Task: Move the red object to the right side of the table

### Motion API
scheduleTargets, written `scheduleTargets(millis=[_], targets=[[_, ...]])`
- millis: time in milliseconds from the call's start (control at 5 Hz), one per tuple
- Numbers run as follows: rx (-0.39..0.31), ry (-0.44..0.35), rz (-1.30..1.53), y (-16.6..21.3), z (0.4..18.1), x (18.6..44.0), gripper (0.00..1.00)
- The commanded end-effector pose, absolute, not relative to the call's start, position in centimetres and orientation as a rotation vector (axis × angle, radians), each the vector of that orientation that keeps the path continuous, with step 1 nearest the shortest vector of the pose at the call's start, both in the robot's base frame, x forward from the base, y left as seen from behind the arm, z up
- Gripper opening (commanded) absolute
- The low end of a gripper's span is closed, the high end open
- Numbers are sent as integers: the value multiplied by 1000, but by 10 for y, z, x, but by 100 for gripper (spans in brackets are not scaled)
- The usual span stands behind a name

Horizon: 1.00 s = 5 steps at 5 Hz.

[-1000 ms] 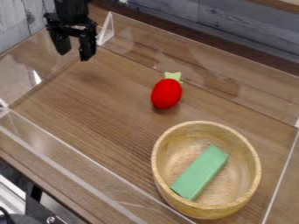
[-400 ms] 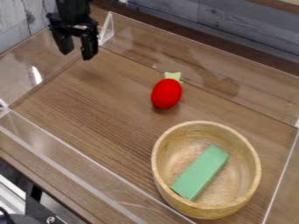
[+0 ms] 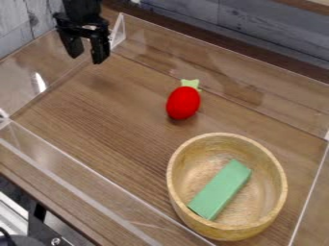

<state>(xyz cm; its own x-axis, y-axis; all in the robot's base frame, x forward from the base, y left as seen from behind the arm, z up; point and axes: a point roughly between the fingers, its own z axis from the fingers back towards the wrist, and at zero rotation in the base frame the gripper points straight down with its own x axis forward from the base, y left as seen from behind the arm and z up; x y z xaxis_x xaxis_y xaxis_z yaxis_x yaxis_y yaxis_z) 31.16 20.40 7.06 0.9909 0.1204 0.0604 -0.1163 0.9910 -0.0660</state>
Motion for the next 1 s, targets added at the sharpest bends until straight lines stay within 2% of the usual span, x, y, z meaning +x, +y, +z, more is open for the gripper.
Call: scheduleTargets(millis=[0, 400, 800], targets=[[-7, -170, 119, 215, 111, 318, 100], [-1, -146, 124, 217, 93, 327, 100], [-15, -149, 83, 212, 96, 332, 100]])
